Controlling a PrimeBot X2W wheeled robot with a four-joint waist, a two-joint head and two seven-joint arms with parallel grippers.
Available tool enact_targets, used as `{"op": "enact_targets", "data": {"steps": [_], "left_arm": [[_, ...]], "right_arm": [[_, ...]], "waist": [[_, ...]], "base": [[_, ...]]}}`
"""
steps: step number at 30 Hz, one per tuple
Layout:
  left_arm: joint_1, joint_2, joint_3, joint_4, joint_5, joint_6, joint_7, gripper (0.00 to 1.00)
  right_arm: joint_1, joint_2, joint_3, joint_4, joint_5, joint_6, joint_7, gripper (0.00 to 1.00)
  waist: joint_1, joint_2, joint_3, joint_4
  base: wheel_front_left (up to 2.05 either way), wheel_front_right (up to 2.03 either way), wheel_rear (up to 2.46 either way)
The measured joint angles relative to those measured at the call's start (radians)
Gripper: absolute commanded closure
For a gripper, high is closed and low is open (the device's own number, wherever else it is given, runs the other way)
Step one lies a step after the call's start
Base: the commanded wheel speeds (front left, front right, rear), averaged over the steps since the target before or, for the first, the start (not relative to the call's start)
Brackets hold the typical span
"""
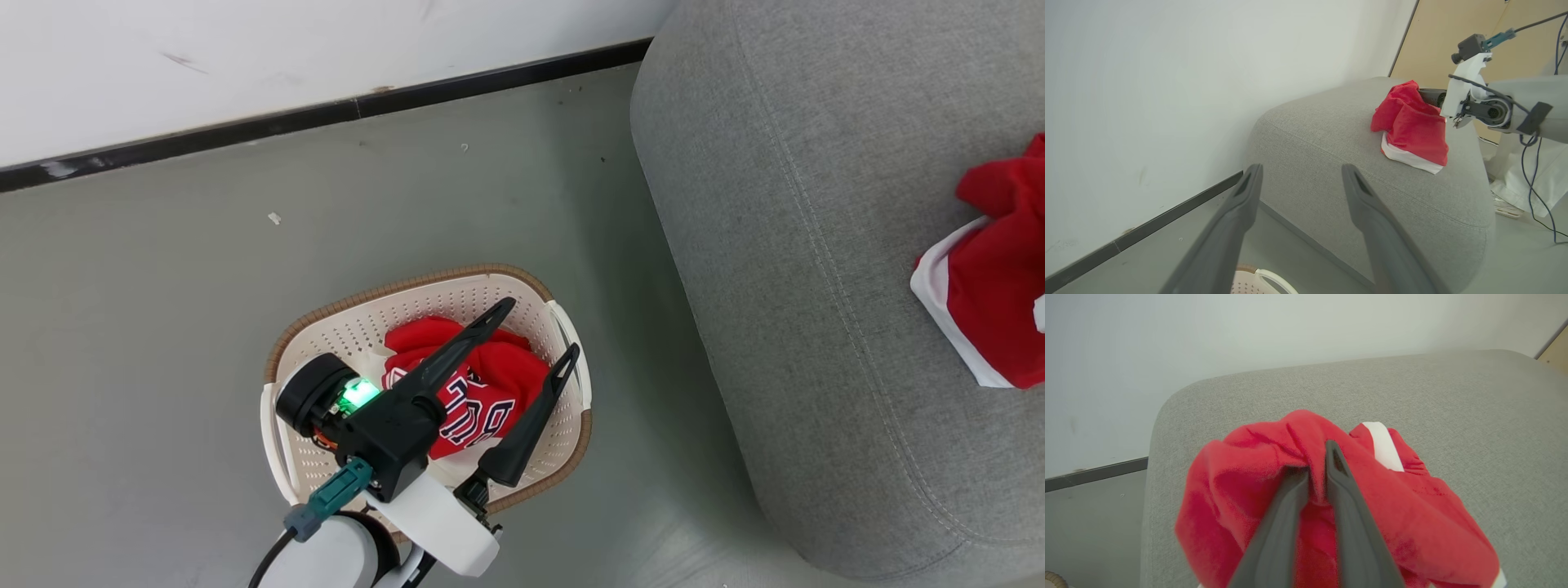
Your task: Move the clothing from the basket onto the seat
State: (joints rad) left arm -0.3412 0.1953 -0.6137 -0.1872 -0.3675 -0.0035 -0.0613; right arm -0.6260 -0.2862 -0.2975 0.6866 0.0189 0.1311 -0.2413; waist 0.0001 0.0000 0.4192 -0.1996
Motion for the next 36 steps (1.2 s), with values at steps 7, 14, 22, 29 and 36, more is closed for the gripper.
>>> {"op": "enact_targets", "data": {"steps": [7, 14, 22, 29, 36], "left_arm": [[-0.002, 0.001, 0.015, 0.013, 0.0, 0.0, -0.002, 0.0], [-0.002, 0.003, 0.037, 0.035, -0.002, 0.0, -0.022, 0.0], [0.002, 0.029, 0.09, 0.074, -0.011, 0.013, -0.057, 0.0], [0.033, 0.033, 0.168, 0.108, -0.033, 0.056, -0.104, 0.0], [0.09, 0.037, 0.259, 0.143, -0.073, 0.103, -0.15, 0.0]], "right_arm": [[0.004, 0.008, 0.021, -0.034, -0.019, 0.0, -0.007, 0.0], [0.041, 0.014, 0.027, -0.186, -0.03, 0.0, -0.01, 0.0], [0.133, 0.064, 0.068, -0.336, -0.036, 0.0, -0.011, 0.0], [0.171, 0.112, 0.118, -0.442, -0.039, 0.0, -0.014, 0.0], [0.199, 0.167, 0.21, -0.5, -0.044, 0.0, -0.014, 0.0]], "waist": [[0.0, 0.0, 0.008, -0.006], [0.0, 0.0, -0.01, -0.02], [0.0, 0.0, -0.047, -0.03], [0.0, 0.0, -0.09, -0.026], [0.0, 0.0, -0.14, -0.007]], "base": [[0.0, 0.0, 0.0], [0.0, 0.0, 0.0], [0.0, 0.0, 0.0], [0.0, 0.0, 0.0], [0.0, 0.0, 0.0]]}}
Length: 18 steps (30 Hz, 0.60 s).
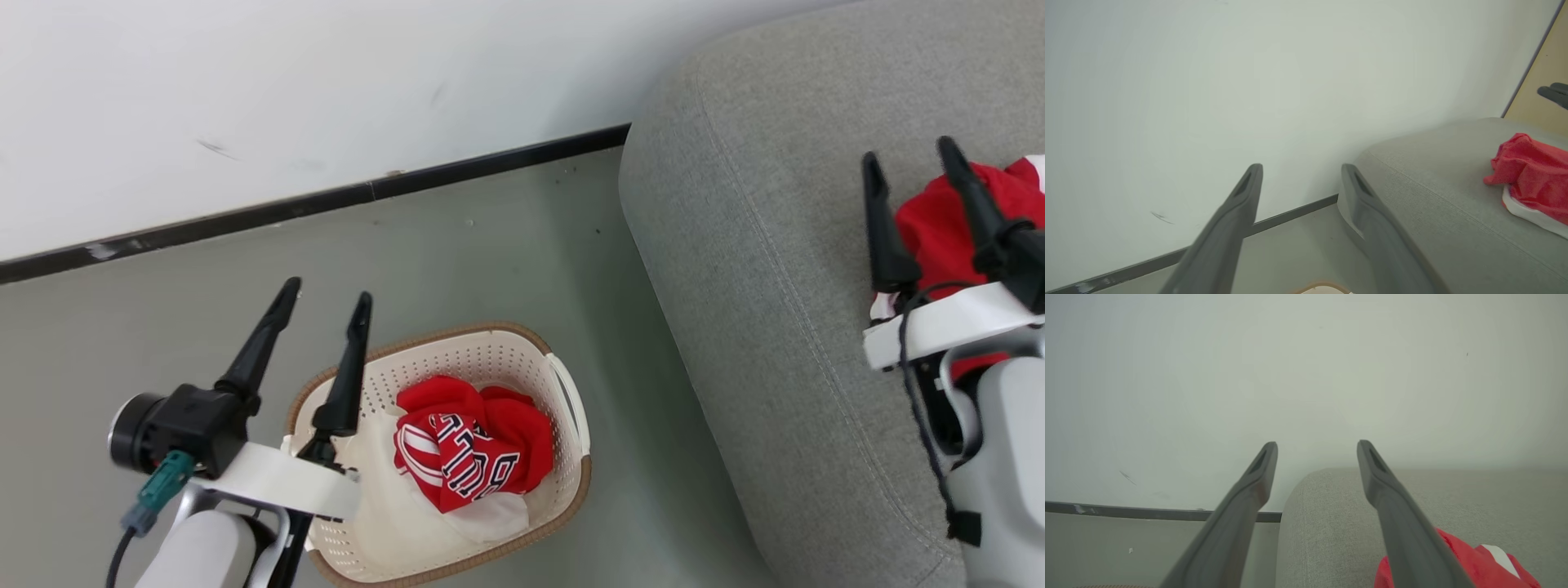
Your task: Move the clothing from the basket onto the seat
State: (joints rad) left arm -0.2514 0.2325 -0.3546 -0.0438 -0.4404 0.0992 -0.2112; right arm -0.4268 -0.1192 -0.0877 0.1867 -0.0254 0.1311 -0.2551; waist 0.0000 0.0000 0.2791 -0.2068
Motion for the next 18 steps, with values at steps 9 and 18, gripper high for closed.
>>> {"op": "enact_targets", "data": {"steps": [9, 18], "left_arm": [[0.085, 0.015, 0.11, 0.034, -0.028, 0.058, -0.025, 0.0], [0.162, 0.011, 0.156, 0.057, -0.046, 0.076, -0.033, 0.0]], "right_arm": [[0.068, 0.03, 0.044, -0.033, -0.012, 0.0, 0.0, 0.0], [0.148, 0.053, 0.08, -0.063, -0.031, 0.0, 0.0, 0.0]], "waist": [[0.0, 0.0, -0.065, 0.035], [0.0, 0.0, -0.14, 0.082]], "base": [[0.0, 0.0, 0.0], [0.0, 0.0, 0.0]]}}
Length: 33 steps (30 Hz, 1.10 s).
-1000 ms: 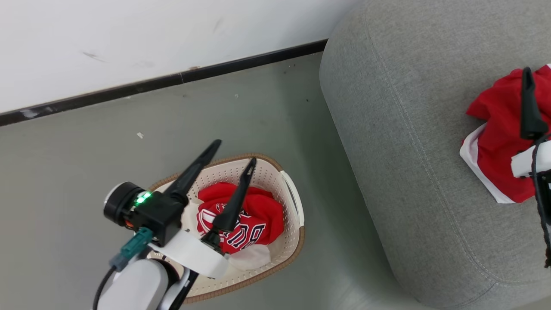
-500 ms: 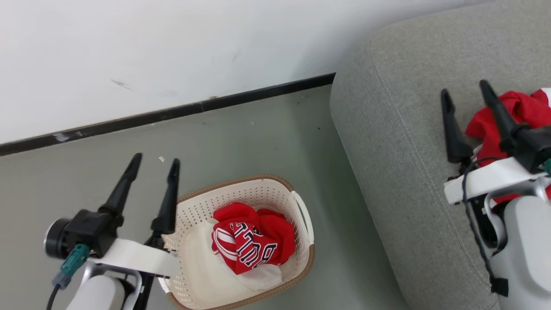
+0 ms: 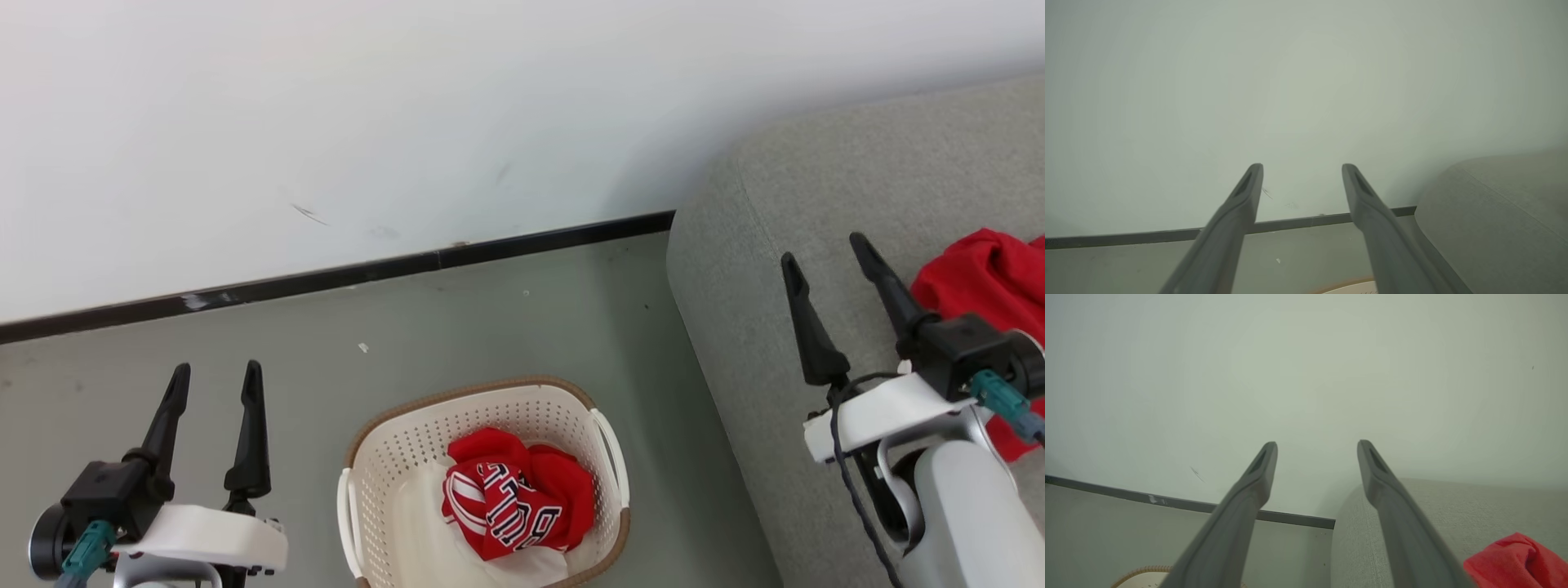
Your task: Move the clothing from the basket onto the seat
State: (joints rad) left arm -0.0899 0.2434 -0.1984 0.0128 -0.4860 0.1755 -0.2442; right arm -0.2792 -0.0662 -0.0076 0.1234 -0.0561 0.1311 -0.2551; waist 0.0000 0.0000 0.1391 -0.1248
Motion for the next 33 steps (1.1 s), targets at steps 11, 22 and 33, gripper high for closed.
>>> {"op": "enact_targets", "data": {"steps": [11, 22, 33], "left_arm": [[0.062, -0.014, 0.012, 0.029, -0.003, 0.016, -0.004, 0.0], [0.109, -0.022, -0.005, 0.058, -0.003, 0.015, -0.004, 0.0], [0.142, -0.02, -0.008, 0.071, -0.006, 0.014, -0.004, 0.0]], "right_arm": [[0.13, 0.012, 0.009, -0.021, 0.002, 0.0, 0.0, 0.0], [0.265, 0.026, -0.009, -0.029, 0.019, 0.0, 0.0, 0.0], [0.328, 0.027, 0.002, -0.058, 0.077, 0.0, 0.0, 0.0]], "waist": [[0.0, 0.0, -0.08, 0.057], [0.0, 0.0, -0.145, 0.103], [0.0, 0.0, -0.182, 0.117]], "base": [[0.0, 0.0, 0.0], [0.0, 0.0, 0.0], [0.0, 0.0, 0.0]]}}
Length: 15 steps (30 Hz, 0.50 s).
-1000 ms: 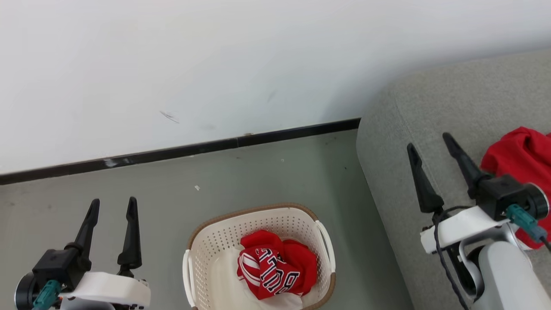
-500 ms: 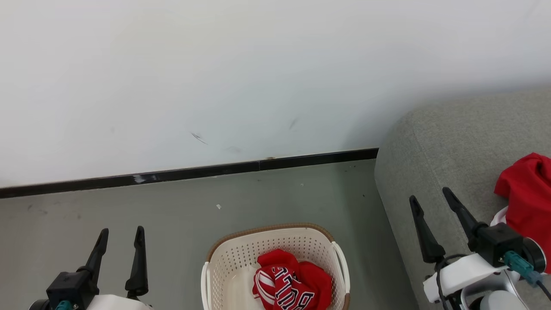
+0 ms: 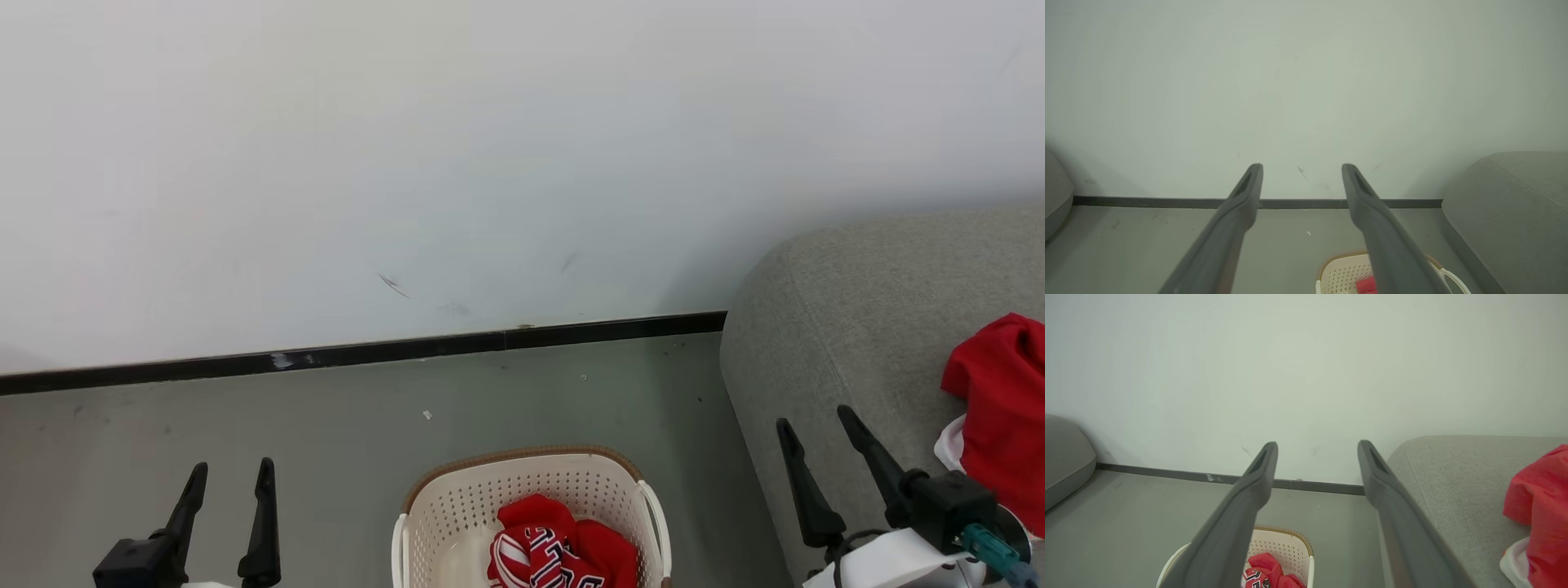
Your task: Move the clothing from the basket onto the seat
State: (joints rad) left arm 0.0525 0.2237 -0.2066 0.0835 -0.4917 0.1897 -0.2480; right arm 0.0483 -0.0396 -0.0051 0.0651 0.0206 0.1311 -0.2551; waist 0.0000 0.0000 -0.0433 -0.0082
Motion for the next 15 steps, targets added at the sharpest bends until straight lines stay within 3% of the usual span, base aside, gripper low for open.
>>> {"op": "enact_targets", "data": {"steps": [15], "left_arm": [[0.0, 0.002, 0.001, -0.006, -0.002, 0.0, 0.0, 0.0]], "right_arm": [[0.033, 0.0, 0.014, -0.052, 0.022, 0.0, 0.0, 0.0]], "waist": [[0.0, 0.0, 0.01, 0.004]], "base": [[0.0, 0.0, 0.0]]}}
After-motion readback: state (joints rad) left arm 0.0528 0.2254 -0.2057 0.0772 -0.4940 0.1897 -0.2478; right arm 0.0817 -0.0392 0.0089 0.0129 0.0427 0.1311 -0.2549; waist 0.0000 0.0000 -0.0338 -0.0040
